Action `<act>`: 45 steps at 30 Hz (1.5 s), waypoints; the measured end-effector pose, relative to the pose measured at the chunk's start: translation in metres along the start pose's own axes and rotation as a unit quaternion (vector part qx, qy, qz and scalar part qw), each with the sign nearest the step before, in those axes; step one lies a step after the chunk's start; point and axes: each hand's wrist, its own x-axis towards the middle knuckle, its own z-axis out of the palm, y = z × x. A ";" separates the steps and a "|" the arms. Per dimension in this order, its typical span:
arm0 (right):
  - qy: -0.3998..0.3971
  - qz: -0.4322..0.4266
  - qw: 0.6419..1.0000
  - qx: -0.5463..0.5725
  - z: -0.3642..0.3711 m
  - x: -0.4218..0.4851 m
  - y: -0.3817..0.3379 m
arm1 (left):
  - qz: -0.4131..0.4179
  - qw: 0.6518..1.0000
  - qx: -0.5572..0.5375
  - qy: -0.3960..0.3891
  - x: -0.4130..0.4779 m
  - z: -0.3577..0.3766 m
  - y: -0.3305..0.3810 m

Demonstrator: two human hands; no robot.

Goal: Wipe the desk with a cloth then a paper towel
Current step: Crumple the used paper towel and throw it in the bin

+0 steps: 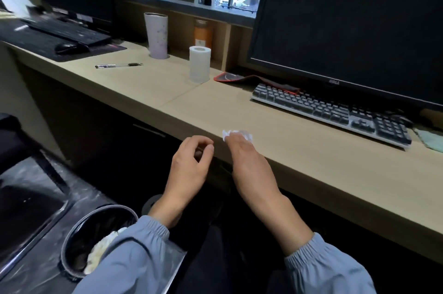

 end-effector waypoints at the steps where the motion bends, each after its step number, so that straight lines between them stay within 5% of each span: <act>1: 0.006 -0.004 0.999 0.038 0.003 0.005 -0.005 | -0.019 1.000 -0.019 -0.001 0.002 -0.005 -0.004; 6: 0.020 0.051 0.955 0.291 0.016 0.019 -0.025 | -0.102 0.987 -0.126 0.017 0.012 -0.036 -0.012; 11: -0.053 0.102 0.848 0.517 0.021 0.026 -0.047 | -0.171 0.957 -0.230 -0.036 0.016 -0.067 -0.019; 18: -0.074 0.197 0.767 0.607 0.055 0.044 -0.065 | -0.113 0.977 -0.182 0.019 0.010 -0.097 -0.043; 23: -0.068 0.295 0.613 0.730 0.072 0.061 -0.083 | -0.056 0.995 -0.066 0.042 0.006 -0.112 -0.060; 27: -0.039 0.341 0.545 0.765 0.082 0.072 -0.099 | -0.042 0.998 -0.001 0.045 0.001 -0.119 -0.064; 33: -0.050 0.347 0.519 0.780 0.098 0.079 -0.120 | -0.073 0.995 0.035 0.055 0.001 -0.128 -0.068; 45: -0.102 0.297 0.554 0.771 0.114 0.079 -0.135 | -0.163 0.982 -0.085 0.048 0.002 -0.150 -0.080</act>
